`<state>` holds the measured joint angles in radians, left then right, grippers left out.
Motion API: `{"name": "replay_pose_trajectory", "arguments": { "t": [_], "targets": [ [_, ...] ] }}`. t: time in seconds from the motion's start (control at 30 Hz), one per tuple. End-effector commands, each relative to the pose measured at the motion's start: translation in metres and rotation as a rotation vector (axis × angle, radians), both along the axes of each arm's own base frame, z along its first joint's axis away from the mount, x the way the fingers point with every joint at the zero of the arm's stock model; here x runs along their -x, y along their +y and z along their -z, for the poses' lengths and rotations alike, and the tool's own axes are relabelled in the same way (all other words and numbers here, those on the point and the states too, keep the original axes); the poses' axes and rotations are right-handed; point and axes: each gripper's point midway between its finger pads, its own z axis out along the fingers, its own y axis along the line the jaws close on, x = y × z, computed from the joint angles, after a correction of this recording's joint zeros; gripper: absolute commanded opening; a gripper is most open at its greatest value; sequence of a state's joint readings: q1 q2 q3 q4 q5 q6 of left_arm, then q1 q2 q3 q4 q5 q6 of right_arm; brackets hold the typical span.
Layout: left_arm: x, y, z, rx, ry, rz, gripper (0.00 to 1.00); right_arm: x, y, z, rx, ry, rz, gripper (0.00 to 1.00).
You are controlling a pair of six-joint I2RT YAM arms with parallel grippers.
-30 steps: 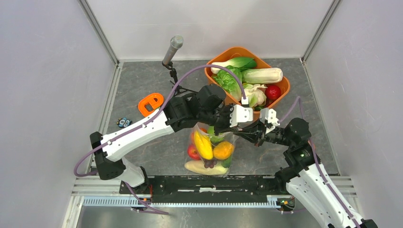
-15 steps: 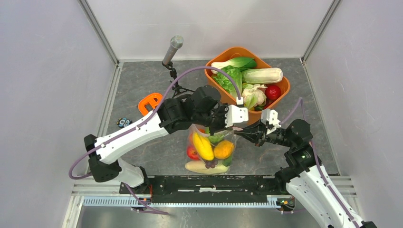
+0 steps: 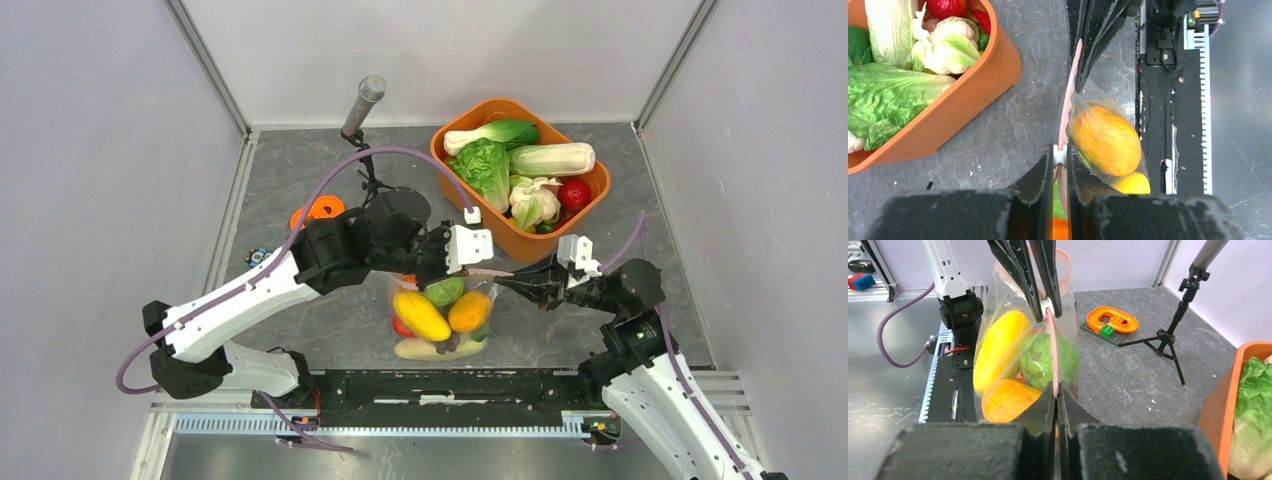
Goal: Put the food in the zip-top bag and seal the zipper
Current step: Zip the zipper food storage bag at the center of the board.
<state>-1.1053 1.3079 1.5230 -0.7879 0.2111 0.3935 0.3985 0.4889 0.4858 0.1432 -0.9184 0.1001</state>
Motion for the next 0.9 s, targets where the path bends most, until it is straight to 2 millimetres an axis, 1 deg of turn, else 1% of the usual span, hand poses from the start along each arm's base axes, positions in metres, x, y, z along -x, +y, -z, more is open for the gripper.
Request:
{"name": "replay_pose_trajectory", "arguments": {
  "t": [0.0,0.03,0.07,0.13,0.17,0.23,0.37,0.4,0.47,0.53,0.63,0.7,0.77,0.8,0.87],
  "targets": [
    [0.008,0.003,-0.031,0.104,0.030,0.012,0.02,0.005,0.003,-0.014,-0.028,-0.029,-0.041,0.10],
    [0.011,-0.001,-0.030,0.105,0.047,0.031,0.02,0.006,0.003,-0.016,-0.027,-0.030,-0.049,0.18],
    [0.013,-0.004,-0.030,0.105,0.063,0.043,0.02,0.006,0.004,-0.017,-0.025,-0.034,-0.055,0.33],
    [0.014,-0.009,-0.029,0.103,0.078,0.055,0.02,0.006,0.004,-0.020,-0.020,-0.043,-0.058,0.52],
    [0.014,-0.011,-0.029,0.101,0.081,0.058,0.02,0.005,0.004,-0.021,-0.013,-0.052,-0.060,0.60],
    [0.012,-0.014,-0.029,0.100,0.083,0.057,0.02,0.003,0.005,-0.020,0.006,-0.054,-0.064,0.67],
    [0.012,-0.018,-0.030,0.103,0.091,0.067,0.02,-0.002,0.009,-0.019,0.021,-0.044,-0.079,0.69],
    [0.012,-0.018,-0.030,0.102,0.091,0.068,0.02,-0.002,0.010,-0.019,0.020,-0.045,-0.088,0.67],
    [0.013,-0.019,-0.030,0.103,0.091,0.069,0.02,-0.002,0.013,-0.019,0.021,-0.040,-0.107,0.56],
    [0.011,-0.019,-0.030,0.102,0.084,0.062,0.02,-0.002,0.015,-0.018,0.020,-0.035,-0.115,0.49],
    [0.009,-0.017,-0.026,0.090,0.081,0.051,0.02,-0.002,0.016,-0.018,0.015,-0.038,-0.116,0.28],
    [0.007,-0.016,-0.023,0.081,0.079,0.039,0.02,0.000,0.015,-0.020,0.003,-0.048,-0.114,0.17],
    [0.006,-0.012,-0.020,0.075,0.075,0.023,0.02,-0.004,0.013,-0.019,-0.002,-0.046,-0.082,0.06],
    [0.006,-0.010,-0.018,0.071,0.075,0.015,0.02,-0.006,0.012,-0.017,-0.005,-0.043,-0.060,0.02],
    [0.005,-0.005,-0.017,0.071,0.080,-0.017,0.02,-0.017,0.009,-0.013,-0.010,-0.027,0.008,0.00]
  ]
}}
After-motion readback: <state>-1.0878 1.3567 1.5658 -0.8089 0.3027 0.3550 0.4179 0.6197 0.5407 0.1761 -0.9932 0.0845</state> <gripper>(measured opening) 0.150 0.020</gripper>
